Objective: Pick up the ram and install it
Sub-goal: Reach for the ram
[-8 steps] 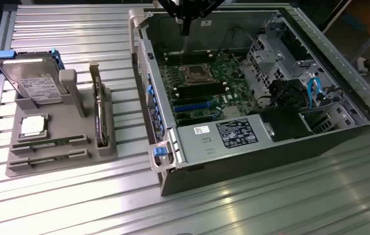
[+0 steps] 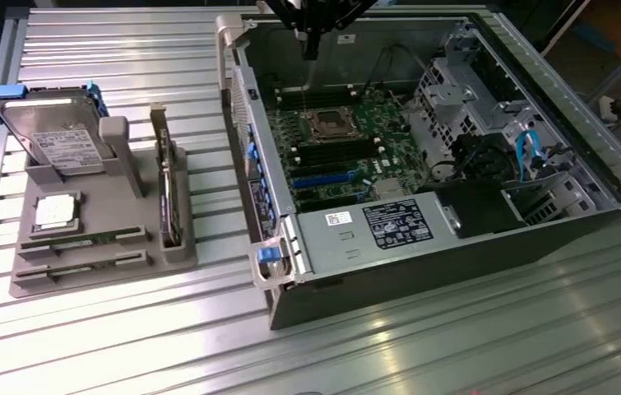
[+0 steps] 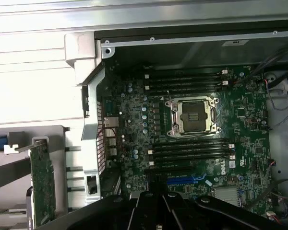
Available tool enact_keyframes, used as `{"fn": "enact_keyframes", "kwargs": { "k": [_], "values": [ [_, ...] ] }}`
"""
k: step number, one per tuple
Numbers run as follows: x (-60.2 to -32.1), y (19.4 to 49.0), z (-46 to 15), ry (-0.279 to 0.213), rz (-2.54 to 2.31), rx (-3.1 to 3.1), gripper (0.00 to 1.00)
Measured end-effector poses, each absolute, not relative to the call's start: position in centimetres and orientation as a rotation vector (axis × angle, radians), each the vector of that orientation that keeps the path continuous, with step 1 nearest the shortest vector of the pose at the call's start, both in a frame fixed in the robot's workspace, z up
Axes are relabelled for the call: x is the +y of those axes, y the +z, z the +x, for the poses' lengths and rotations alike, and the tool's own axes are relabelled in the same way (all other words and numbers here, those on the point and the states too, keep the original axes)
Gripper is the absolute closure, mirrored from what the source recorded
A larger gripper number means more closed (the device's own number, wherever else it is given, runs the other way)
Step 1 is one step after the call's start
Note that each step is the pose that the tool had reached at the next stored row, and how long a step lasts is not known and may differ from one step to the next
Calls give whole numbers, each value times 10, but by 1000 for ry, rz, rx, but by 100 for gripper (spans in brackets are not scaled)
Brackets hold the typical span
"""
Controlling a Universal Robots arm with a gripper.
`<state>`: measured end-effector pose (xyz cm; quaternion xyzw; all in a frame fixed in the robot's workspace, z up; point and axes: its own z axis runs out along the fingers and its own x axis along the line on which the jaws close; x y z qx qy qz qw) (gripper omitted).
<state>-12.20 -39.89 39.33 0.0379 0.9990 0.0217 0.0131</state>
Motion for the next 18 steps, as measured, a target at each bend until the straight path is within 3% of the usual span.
{"fn": "enact_keyframes", "kwargs": {
  "k": [18],
  "values": [
    [-399, 393, -152, 68, 118, 3112, 89]
  ]
}}
